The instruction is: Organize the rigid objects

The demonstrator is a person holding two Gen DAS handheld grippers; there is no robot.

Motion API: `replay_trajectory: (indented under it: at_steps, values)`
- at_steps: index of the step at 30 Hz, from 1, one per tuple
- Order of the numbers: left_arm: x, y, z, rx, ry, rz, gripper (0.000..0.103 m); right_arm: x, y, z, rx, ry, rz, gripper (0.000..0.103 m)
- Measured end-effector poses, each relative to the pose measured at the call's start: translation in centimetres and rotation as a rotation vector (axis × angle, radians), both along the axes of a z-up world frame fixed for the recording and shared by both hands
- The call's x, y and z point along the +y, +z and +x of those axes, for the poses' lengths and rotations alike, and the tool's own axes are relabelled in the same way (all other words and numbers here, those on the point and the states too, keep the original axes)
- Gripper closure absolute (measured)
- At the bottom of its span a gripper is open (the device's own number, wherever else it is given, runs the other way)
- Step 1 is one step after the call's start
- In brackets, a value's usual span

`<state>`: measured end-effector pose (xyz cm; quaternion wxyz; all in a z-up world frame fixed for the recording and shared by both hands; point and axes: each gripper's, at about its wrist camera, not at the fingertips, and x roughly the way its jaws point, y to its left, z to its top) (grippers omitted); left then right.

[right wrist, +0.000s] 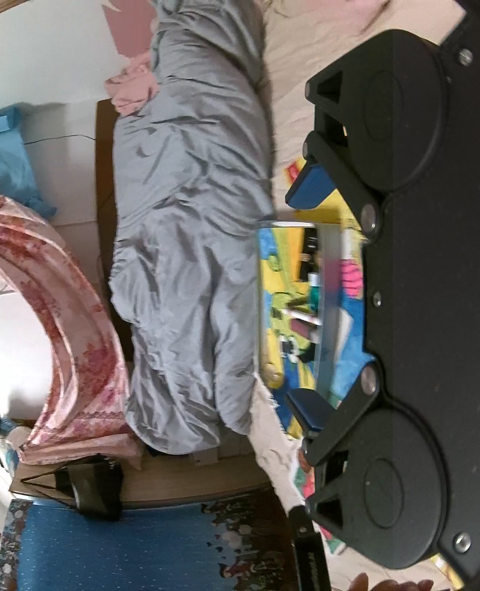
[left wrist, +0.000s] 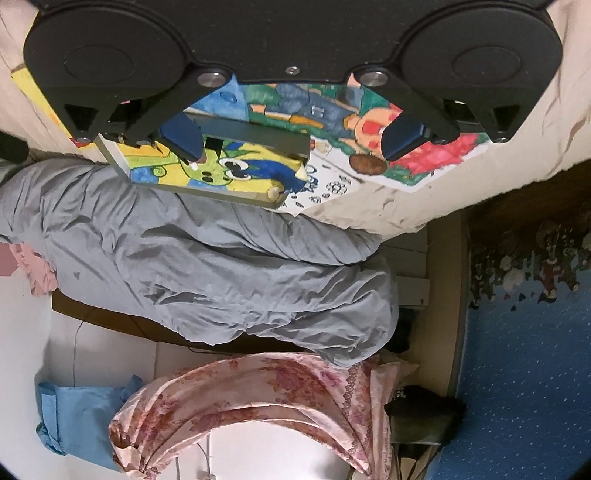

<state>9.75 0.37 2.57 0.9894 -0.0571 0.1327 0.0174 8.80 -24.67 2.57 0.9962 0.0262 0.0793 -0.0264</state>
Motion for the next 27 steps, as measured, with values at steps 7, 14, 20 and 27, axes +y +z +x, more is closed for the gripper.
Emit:
replay_trajectory:
  at_steps: [7, 14, 20, 27]
  values:
    - [-0.8, -1.6, -1.7, 0.042, -0.037, 0.032, 0.001, 1.5, -1.6, -2.9, 0.042, -0.041, -0.007, 0.001]
    - [-1.2, -2.6, -3.2, 0.067, -0.055, 0.037, 0.001, 1.9, -2.1, -3.4, 0.058, -0.064, -0.027, 0.001]
    - [-0.9, -3.2, -2.7, 0.081, -0.040, 0.023, 0.001, 1.6, -3.0, -2.3, 0.098, -0.073, -0.010, 0.001]
    - [-0.1, -4.1, -1.8, 0.109, -0.013, -0.013, 0.001, 1.7, -3.8, -0.7, 0.130, -0.064, -0.010, 0.001]
